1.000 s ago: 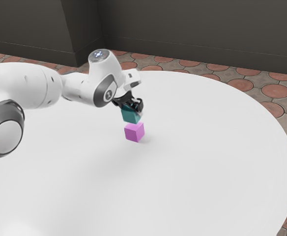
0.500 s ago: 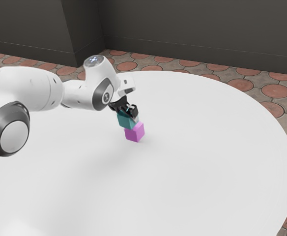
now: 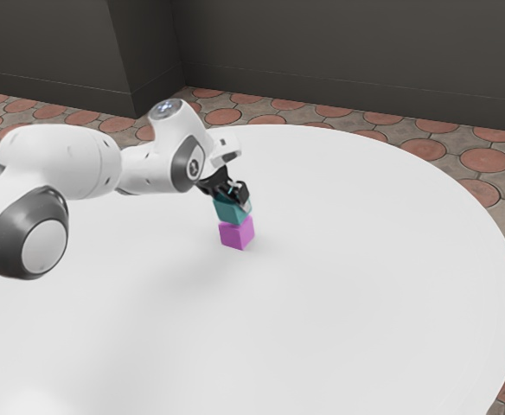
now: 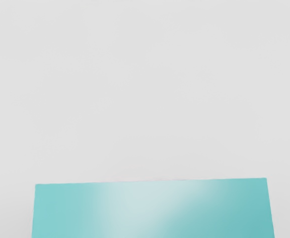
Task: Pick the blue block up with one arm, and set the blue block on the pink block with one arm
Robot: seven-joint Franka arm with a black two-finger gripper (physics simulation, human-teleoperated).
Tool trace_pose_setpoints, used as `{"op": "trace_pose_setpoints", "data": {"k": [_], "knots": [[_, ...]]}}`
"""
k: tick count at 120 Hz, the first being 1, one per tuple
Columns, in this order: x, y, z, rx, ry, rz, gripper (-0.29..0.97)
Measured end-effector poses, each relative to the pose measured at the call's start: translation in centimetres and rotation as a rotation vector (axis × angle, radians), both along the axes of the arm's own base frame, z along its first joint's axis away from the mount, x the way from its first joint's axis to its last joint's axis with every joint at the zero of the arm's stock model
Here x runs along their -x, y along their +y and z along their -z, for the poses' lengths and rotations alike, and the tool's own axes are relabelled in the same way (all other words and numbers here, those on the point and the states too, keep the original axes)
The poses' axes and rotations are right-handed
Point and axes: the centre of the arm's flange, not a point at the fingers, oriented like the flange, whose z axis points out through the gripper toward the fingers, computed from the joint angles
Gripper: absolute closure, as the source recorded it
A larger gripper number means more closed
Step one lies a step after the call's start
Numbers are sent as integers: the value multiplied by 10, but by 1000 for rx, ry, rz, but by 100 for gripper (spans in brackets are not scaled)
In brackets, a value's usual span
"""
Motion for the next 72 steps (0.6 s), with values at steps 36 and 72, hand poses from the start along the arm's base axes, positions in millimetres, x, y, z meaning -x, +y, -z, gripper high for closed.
{"op": "trace_pose_setpoints", "data": {"k": [36,72], "knots": [[-3,-1,4,2,11,6,39],[-1,4,14,17,28,-9,39]]}}
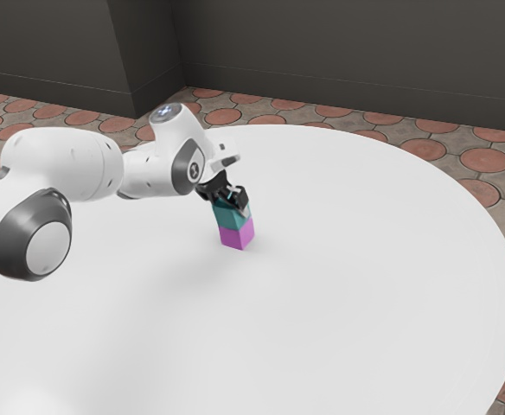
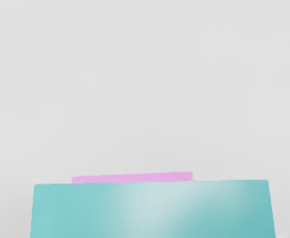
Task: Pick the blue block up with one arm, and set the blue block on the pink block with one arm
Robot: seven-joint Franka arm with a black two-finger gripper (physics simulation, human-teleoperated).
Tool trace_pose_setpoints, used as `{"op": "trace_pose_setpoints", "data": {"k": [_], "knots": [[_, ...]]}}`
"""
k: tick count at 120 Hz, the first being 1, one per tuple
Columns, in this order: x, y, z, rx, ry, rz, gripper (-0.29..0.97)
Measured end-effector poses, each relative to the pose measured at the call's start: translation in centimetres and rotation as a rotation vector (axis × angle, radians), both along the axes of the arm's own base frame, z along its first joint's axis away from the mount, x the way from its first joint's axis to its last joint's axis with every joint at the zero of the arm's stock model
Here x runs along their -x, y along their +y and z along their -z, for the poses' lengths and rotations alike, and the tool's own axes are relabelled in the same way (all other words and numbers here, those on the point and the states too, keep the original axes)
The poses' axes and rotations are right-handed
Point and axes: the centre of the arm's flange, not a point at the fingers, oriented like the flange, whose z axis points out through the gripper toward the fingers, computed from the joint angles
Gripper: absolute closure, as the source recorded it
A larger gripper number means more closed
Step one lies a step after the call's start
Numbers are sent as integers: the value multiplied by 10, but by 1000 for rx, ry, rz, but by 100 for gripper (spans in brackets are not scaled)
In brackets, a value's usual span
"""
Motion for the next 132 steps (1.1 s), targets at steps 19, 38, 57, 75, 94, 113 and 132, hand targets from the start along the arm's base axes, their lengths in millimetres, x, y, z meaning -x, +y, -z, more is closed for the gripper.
{"op": "trace_pose_setpoints", "data": {"k": [19,38,57,75,94,113,132], "knots": [[-1,-4,-3,-10,-2,29,39],[-1,-5,-5,-31,-3,68,40],[-2,-6,-6,-46,-8,100,40],[-5,-5,-11,-51,-23,112,40],[-3,0,-6,-45,-16,108,40],[-2,-2,-5,-39,-15,113,40],[-1,-3,-4,-38,-13,117,40]]}}
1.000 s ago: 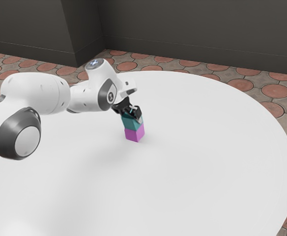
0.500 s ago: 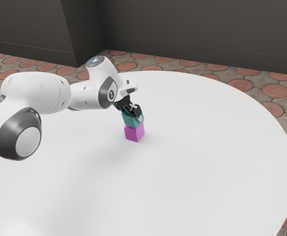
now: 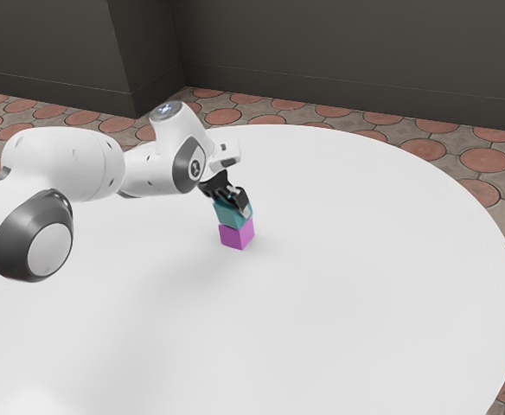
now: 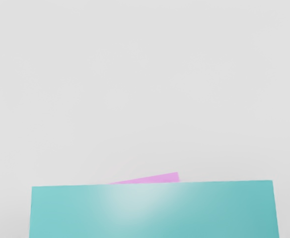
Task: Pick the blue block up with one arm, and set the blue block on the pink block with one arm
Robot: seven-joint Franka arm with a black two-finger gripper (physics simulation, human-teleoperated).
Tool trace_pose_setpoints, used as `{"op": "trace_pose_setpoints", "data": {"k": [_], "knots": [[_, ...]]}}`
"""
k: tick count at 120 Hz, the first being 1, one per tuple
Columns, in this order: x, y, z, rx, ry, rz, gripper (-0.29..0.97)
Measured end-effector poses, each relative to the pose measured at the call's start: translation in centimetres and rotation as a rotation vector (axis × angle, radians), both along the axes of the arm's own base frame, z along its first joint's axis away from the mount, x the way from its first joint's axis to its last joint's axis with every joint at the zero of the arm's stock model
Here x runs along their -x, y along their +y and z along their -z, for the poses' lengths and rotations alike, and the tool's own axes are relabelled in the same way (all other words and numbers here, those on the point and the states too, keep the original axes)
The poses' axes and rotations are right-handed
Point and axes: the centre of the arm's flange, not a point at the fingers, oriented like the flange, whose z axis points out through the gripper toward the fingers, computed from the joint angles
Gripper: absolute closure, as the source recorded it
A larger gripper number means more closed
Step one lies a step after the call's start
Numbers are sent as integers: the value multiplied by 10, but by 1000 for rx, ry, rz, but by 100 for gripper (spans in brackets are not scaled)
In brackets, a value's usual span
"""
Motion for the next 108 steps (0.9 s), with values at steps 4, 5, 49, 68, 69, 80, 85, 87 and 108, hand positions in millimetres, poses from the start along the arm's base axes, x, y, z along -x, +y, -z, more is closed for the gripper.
{"op": "trace_pose_setpoints", "data": {"k": [4,5,49,68,69,80,85,87,108], "knots": [[0,0,0,0,0,0,40],[0,0,0,0,0,0,40],[1,3,2,9,4,5,21],[0,-1,-5,4,-6,24,11],[0,0,-7,2,-8,25,11],[0,2,-35,-20,-37,31,8],[1,1,-52,-29,-53,37,7],[2,2,-58,-32,-58,38,6],[8,2,-88,-49,-65,50,4]]}}
